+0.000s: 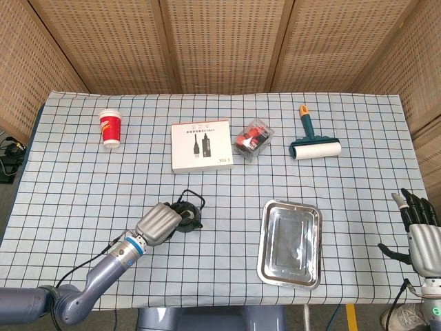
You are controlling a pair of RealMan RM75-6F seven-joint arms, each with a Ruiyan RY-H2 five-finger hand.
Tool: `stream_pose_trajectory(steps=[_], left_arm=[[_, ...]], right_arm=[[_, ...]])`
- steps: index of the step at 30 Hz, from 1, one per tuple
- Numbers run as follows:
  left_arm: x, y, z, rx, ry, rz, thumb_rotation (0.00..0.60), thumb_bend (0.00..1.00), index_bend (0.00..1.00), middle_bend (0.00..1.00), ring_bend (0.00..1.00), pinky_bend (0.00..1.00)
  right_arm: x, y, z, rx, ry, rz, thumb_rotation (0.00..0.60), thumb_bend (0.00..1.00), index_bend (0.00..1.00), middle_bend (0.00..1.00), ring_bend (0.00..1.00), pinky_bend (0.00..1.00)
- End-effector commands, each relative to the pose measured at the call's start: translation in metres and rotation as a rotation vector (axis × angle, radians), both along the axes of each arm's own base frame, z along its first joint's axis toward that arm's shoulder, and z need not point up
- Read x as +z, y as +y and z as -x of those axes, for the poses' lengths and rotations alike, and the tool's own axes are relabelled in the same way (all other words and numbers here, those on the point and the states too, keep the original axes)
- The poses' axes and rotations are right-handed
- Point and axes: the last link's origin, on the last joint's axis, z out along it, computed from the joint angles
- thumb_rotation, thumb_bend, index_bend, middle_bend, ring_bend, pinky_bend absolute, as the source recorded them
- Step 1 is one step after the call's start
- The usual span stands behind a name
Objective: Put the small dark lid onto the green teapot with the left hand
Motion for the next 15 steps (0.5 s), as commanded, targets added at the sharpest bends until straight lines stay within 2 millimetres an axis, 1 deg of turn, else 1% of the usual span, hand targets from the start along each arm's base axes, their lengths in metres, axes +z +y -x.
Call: stream_pose_trajectory(steps=[1, 15], left_arm=[[-0.003, 0.000, -0.001, -0.001, 0.009, -0.005, 0.600, 1.00, 0.25, 0.13, 0.23, 0.41], [-0.014, 0.004, 0.001, -0.006, 0.056, -0.032, 0.600, 1.00, 0.25, 0.13, 0.23, 0.41]], right_arm=[[0.000, 0.000, 0.000, -0.001, 0.000, 0.001, 0.600, 0.00, 0.00, 0.00, 0.00, 0.00], [0.001, 0.000, 0.001, -0.002, -0.003, 0.001, 0.600, 0.00, 0.00, 0.00, 0.00, 0.00]])
